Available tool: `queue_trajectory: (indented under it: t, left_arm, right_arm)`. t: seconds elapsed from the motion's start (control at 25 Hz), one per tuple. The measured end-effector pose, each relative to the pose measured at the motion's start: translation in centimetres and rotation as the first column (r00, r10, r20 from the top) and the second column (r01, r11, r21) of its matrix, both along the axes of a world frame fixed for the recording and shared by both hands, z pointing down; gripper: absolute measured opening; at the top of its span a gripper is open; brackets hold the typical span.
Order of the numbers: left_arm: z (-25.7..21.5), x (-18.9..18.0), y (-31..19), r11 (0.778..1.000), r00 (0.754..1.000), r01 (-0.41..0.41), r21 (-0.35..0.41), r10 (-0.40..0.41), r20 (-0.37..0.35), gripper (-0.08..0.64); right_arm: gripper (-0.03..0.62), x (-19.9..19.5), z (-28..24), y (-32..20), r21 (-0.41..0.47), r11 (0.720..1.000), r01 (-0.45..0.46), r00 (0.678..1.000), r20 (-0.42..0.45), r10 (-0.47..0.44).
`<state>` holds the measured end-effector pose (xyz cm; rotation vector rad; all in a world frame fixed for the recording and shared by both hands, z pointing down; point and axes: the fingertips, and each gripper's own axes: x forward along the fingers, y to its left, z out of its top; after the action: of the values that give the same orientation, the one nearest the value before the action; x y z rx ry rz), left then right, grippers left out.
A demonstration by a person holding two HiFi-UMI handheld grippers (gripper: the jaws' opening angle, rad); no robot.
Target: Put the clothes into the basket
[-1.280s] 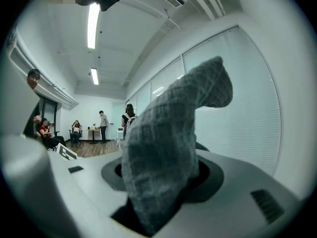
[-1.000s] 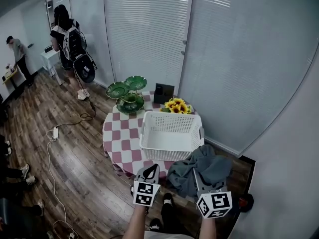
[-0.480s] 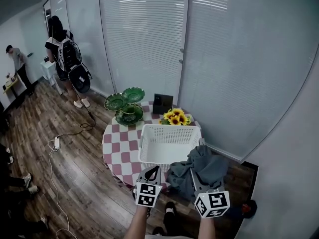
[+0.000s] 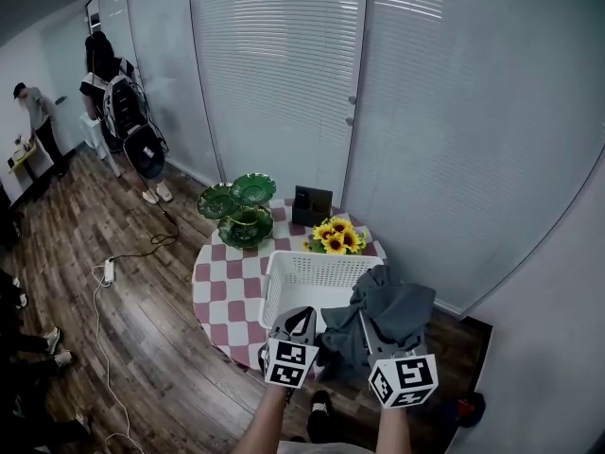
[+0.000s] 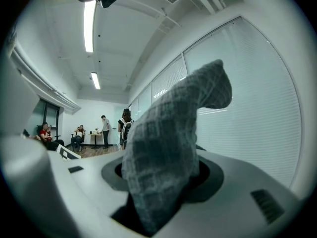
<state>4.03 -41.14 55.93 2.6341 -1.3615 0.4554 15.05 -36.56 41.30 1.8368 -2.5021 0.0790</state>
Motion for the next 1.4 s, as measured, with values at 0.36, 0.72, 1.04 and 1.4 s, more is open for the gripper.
queue_trajectory:
  t: [0.36, 0.72, 1.04, 1.4]
  left_arm:
    - [-1.0, -1.1, -4.8, 0.997, 0.997, 0.077, -0.013, -0.077, -0.003, 0.014]
    - [0.5, -1.8, -7.6, 0.99, 0.99, 0.14, -0.016, -0.14, 0.007, 0.014]
    - [1.8, -2.2, -9.7, 0.985, 0.985, 0.172, -0.033, -0.172, 0.004, 0.014]
    - [1.2, -2.5, -10.2, 0.978, 0.978, 0.207, -0.034, -0.207, 0.007, 0.014]
  right_arm:
    - [0.218, 0.6, -3.9, -4.9, 0.015, 0.999, 0.049, 0.999, 0.018, -0.049]
    - [0.218, 0.0, 0.8, -9.8, 0.024, 0.996, 0.085, 0.996, -0.003, -0.085]
    - [0.218, -0.4, 6.5, -13.1, 0.001, 0.991, 0.136, 0.991, -0.009, -0.136]
    - [0.218, 0.9, 10.6, -14.1, -0.059, 0.99, 0.128, 0.992, 0.026, -0.127]
